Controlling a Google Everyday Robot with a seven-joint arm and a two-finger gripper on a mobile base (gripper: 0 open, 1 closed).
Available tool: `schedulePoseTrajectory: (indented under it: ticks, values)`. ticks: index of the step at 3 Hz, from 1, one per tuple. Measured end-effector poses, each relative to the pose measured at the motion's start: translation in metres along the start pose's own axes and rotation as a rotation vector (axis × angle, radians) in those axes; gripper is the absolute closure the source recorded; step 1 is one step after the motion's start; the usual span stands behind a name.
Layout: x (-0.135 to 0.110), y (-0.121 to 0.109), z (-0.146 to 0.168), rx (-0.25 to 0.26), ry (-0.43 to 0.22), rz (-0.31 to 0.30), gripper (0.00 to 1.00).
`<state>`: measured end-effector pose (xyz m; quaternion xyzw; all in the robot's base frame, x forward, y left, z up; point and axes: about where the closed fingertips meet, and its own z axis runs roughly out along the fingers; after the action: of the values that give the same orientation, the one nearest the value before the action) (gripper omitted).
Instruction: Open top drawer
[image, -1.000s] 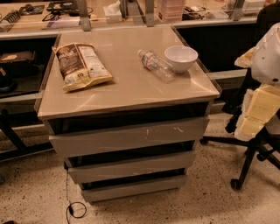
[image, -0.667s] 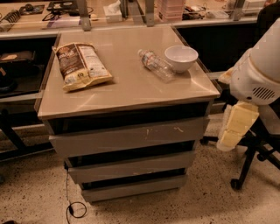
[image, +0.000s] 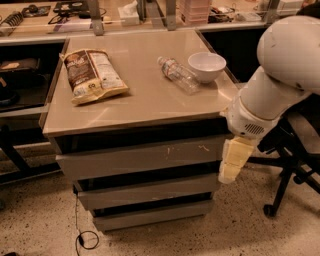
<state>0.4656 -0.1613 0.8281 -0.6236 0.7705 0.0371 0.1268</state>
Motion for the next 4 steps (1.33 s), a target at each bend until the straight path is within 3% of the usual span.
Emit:
schedulePoseTrajectory:
  ticks: [1,2,4]
  values:
    - [-0.005,0.003,0.036,-0.056,-0.003,-0.01,0.0]
    - [-0.005,0.003,0.036,-0.056,-0.003,-0.01,0.0]
    - [-0.021,0.006,0.123,-0.146,-0.081,0.045,0.0]
